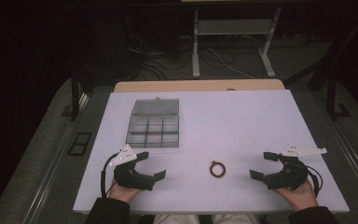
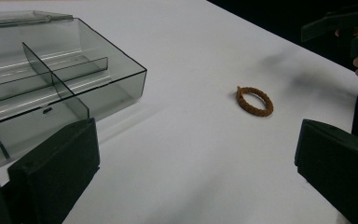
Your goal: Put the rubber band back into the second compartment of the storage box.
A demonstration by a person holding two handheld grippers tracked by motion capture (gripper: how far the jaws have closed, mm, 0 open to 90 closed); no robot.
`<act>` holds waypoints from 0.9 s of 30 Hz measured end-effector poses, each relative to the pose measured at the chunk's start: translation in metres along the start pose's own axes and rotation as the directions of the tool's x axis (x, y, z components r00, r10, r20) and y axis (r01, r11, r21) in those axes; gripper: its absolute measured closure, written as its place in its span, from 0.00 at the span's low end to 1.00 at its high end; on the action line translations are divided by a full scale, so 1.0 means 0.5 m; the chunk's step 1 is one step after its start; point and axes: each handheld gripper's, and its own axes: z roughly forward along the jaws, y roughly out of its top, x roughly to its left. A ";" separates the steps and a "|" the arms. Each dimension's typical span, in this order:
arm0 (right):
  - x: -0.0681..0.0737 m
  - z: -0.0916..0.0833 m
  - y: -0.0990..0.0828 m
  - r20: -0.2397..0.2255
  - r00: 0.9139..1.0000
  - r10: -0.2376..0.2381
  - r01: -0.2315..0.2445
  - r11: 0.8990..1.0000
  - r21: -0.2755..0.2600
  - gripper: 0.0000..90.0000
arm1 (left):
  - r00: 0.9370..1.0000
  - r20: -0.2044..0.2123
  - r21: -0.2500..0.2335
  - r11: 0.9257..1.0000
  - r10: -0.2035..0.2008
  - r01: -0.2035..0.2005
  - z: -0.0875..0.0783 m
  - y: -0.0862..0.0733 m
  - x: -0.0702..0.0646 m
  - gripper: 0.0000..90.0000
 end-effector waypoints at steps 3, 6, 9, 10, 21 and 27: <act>0.000 0.002 -0.001 -0.005 1.000 0.004 -0.004 1.000 0.009 0.00 | 1.000 -0.001 0.001 1.000 0.001 -0.001 0.000 -0.002 -0.001 0.00; 0.002 0.002 -0.001 -0.013 1.000 0.003 -0.002 1.000 0.018 0.00 | 1.000 0.001 0.001 1.000 0.004 -0.004 0.000 -0.003 -0.002 0.00; 0.002 0.002 -0.002 -0.015 1.000 -0.001 0.001 1.000 0.020 0.00 | 1.000 -0.001 0.005 1.000 0.007 -0.007 0.000 -0.003 -0.001 0.00; 0.002 0.002 -0.002 -0.017 1.000 0.002 -0.002 1.000 0.020 0.00 | 1.000 0.000 0.005 1.000 0.006 -0.006 0.000 -0.003 -0.001 0.00; 0.004 -0.002 -0.003 -0.014 1.000 0.002 -0.002 1.000 0.030 0.00 | 1.000 -0.006 0.002 1.000 0.006 -0.006 -0.003 -0.005 0.003 0.00; 0.001 -0.005 -0.005 -0.008 1.000 0.007 -0.007 0.999 0.042 0.00 | 1.000 -0.006 0.007 1.000 0.006 -0.006 -0.002 -0.005 0.003 0.00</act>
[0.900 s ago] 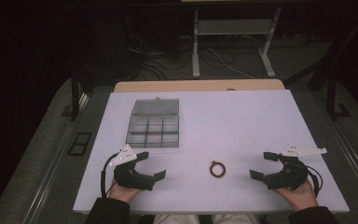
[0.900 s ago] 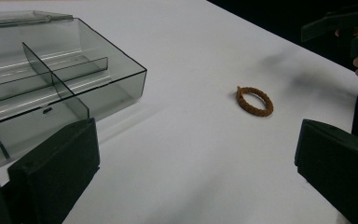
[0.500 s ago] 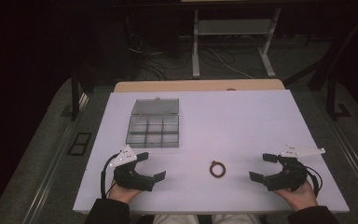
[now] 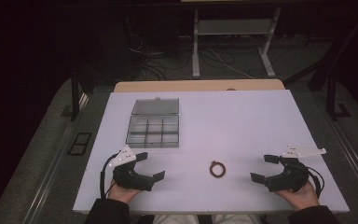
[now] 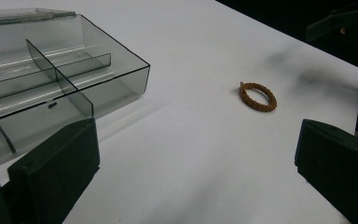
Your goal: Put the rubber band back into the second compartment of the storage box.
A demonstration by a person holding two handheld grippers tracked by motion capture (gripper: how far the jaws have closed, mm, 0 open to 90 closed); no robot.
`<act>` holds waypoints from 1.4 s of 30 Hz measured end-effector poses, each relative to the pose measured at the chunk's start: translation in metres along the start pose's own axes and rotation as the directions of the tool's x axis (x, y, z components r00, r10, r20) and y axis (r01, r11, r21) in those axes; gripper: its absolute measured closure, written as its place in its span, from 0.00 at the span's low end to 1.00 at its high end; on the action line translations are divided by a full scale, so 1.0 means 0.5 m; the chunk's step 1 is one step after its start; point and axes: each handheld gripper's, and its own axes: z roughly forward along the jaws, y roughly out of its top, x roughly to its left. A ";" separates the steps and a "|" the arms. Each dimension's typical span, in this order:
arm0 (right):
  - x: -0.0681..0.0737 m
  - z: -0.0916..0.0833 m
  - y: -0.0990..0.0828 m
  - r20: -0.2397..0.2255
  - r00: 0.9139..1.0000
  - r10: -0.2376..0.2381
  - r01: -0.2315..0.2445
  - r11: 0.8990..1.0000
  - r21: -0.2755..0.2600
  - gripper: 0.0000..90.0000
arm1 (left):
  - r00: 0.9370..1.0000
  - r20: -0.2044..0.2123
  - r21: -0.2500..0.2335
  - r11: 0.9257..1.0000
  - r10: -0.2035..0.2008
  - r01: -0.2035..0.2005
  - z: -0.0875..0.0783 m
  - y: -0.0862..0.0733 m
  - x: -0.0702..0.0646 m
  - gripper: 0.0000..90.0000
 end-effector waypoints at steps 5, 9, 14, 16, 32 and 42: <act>-0.001 -0.003 -0.001 0.003 1.000 0.003 -0.003 1.000 0.007 0.00 | 1.000 0.001 0.005 1.000 -0.001 0.001 0.001 0.000 0.000 0.00; 0.000 -0.004 0.001 -0.002 1.000 0.000 0.000 1.000 0.025 0.00 | 1.000 0.001 0.006 1.000 -0.001 0.001 0.001 -0.001 0.001 0.00; 0.003 -0.005 0.004 0.000 1.000 -0.007 0.007 0.999 0.044 0.00 | 1.000 0.000 -0.001 1.000 -0.008 0.008 0.000 -0.002 0.001 0.00; 0.002 -0.007 0.005 -0.002 1.000 -0.009 0.009 0.999 0.048 0.00 | 1.000 0.000 0.001 1.000 -0.008 0.008 0.000 -0.002 0.001 0.00; 0.003 -0.013 0.035 -0.010 0.999 -0.032 0.033 0.996 0.084 0.00 | 1.000 -0.002 -0.001 1.000 -0.012 0.012 -0.001 -0.002 0.001 0.00; 0.012 0.002 0.059 -0.026 0.998 -0.057 0.059 0.991 0.120 0.00 | 1.000 -0.003 -0.004 1.000 -0.013 0.013 -0.001 -0.002 0.001 0.00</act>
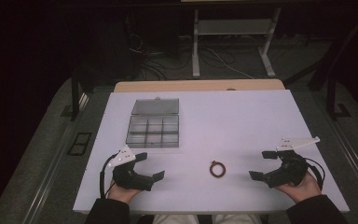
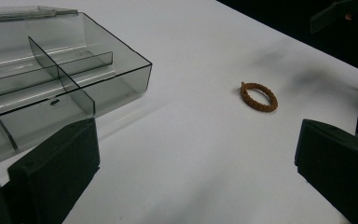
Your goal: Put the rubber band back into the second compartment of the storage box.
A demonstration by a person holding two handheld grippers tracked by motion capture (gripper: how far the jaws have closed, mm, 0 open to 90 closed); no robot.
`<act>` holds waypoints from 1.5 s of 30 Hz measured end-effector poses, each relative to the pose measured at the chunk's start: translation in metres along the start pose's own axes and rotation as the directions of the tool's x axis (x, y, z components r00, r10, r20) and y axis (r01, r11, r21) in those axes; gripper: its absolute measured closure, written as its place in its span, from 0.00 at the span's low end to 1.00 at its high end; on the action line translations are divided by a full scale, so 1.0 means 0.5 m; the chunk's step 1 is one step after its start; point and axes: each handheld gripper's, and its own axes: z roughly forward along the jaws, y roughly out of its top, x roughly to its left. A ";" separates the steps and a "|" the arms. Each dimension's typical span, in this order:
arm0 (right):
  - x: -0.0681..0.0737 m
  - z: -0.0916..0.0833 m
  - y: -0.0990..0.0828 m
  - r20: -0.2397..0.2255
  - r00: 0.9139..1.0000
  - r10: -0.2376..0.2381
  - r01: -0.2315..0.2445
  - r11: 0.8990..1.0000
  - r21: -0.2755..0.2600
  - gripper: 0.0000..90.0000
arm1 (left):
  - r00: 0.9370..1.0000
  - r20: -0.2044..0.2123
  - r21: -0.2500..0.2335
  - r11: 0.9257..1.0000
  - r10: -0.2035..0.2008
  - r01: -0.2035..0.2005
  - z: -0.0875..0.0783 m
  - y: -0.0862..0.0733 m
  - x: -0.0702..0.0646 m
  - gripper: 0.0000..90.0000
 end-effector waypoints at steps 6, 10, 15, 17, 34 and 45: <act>0.006 0.012 0.018 -0.012 1.000 -0.020 0.020 1.000 0.020 0.00 | 1.000 0.001 0.000 1.000 -0.001 0.001 0.000 0.000 -0.001 0.00; 0.007 0.019 0.027 -0.012 0.999 -0.029 0.030 0.999 0.031 0.00 | 1.000 0.001 0.001 1.000 -0.001 0.001 0.000 0.000 -0.001 0.00; 0.010 0.026 0.035 -0.021 0.999 -0.032 0.032 0.999 0.041 0.00 | 1.000 0.003 0.002 1.000 0.001 -0.001 0.000 0.000 -0.001 0.00; 0.011 0.030 0.037 -0.021 0.999 -0.035 0.036 0.998 0.045 0.00 | 1.000 0.003 0.002 1.000 0.001 -0.001 0.001 0.000 -0.001 0.00; 0.008 0.081 0.066 -0.043 0.998 -0.050 0.054 0.993 0.103 0.00 | 1.000 0.001 0.006 1.000 0.010 -0.010 0.002 0.000 -0.002 0.00; 0.001 0.109 0.071 -0.048 0.998 -0.049 0.055 0.990 0.128 0.00 | 1.000 0.001 0.009 1.000 0.015 -0.015 0.002 -0.001 -0.003 0.00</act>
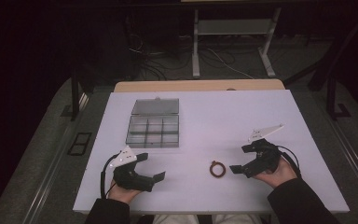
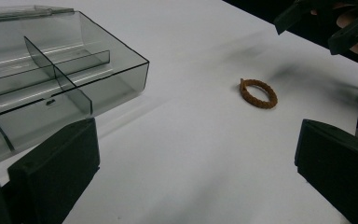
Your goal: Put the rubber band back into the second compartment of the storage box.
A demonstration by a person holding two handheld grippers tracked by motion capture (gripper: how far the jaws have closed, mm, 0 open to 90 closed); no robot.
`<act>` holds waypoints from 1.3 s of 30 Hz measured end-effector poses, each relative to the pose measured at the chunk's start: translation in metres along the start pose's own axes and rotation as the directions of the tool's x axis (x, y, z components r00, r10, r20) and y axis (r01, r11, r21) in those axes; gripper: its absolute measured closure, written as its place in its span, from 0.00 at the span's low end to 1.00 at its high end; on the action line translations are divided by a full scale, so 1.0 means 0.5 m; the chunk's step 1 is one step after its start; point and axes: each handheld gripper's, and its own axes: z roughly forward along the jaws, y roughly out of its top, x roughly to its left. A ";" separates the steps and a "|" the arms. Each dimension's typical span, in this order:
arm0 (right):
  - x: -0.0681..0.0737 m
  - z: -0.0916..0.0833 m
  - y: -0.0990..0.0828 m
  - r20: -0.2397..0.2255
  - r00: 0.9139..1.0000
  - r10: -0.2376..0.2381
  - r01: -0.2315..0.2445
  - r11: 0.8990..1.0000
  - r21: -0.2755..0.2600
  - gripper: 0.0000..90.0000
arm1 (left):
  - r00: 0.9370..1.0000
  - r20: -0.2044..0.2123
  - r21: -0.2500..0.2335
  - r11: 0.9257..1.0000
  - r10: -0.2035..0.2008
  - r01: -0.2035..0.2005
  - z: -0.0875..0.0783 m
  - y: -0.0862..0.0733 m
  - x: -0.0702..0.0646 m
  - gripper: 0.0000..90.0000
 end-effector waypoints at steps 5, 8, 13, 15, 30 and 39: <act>0.000 0.009 0.003 -0.001 1.000 0.001 -0.001 1.000 0.007 0.00 | 1.000 -0.001 -0.001 1.000 0.002 -0.002 0.000 0.000 0.000 0.00; 0.001 0.016 0.006 -0.006 1.000 -0.003 0.003 1.000 0.016 0.00 | 1.000 -0.001 0.001 1.000 0.004 -0.004 0.001 0.000 -0.001 0.00; 0.001 0.035 0.011 -0.014 1.000 -0.011 0.012 0.999 0.032 0.00 | 1.000 0.000 0.002 1.000 0.003 -0.003 0.001 0.000 -0.001 0.00; 0.002 0.039 0.011 -0.015 1.000 -0.009 0.010 0.999 0.036 0.00 | 1.000 0.002 0.000 1.000 0.004 -0.004 0.001 0.000 -0.001 0.00; -0.001 0.085 0.016 -0.020 1.000 -0.010 0.012 0.997 0.079 0.00 | 1.000 0.006 0.002 1.000 0.009 -0.009 0.001 0.000 -0.001 0.00; 0.006 0.105 0.020 -0.030 0.999 -0.038 0.041 0.993 0.107 0.11 | 1.000 0.009 0.003 1.000 0.010 -0.010 0.001 0.000 -0.001 0.00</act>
